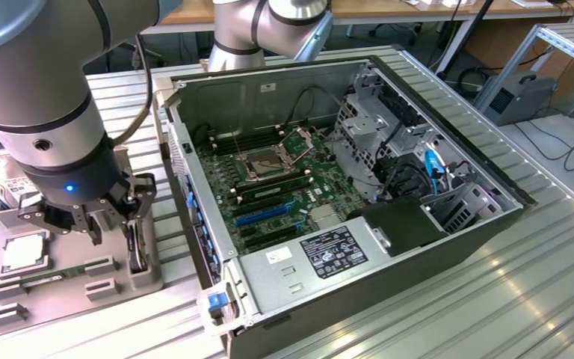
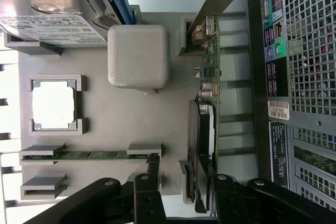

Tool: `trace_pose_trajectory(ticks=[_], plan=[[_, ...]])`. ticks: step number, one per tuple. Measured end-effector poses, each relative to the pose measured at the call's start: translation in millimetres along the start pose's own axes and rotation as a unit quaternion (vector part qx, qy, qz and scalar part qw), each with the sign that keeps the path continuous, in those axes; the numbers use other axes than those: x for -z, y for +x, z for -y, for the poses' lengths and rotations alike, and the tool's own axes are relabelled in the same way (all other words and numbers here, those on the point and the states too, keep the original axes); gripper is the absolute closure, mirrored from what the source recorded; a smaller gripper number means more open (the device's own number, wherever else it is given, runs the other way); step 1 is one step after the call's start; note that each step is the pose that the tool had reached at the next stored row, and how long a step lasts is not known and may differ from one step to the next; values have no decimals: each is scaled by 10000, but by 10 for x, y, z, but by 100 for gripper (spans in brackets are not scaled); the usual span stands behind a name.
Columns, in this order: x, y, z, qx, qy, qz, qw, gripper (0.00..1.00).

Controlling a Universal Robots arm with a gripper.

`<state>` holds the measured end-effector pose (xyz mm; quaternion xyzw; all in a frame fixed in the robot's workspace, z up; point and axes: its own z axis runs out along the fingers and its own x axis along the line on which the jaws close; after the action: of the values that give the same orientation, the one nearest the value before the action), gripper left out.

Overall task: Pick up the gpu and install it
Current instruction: 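Pick up the gpu and move the gpu toward the slot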

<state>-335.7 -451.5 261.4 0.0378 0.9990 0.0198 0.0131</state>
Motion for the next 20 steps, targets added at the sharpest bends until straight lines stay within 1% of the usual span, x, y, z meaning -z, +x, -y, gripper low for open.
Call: trace_pose_trajectory(ticks=[20], plan=[[-57,2,4,0,2,-2,10000,58]])
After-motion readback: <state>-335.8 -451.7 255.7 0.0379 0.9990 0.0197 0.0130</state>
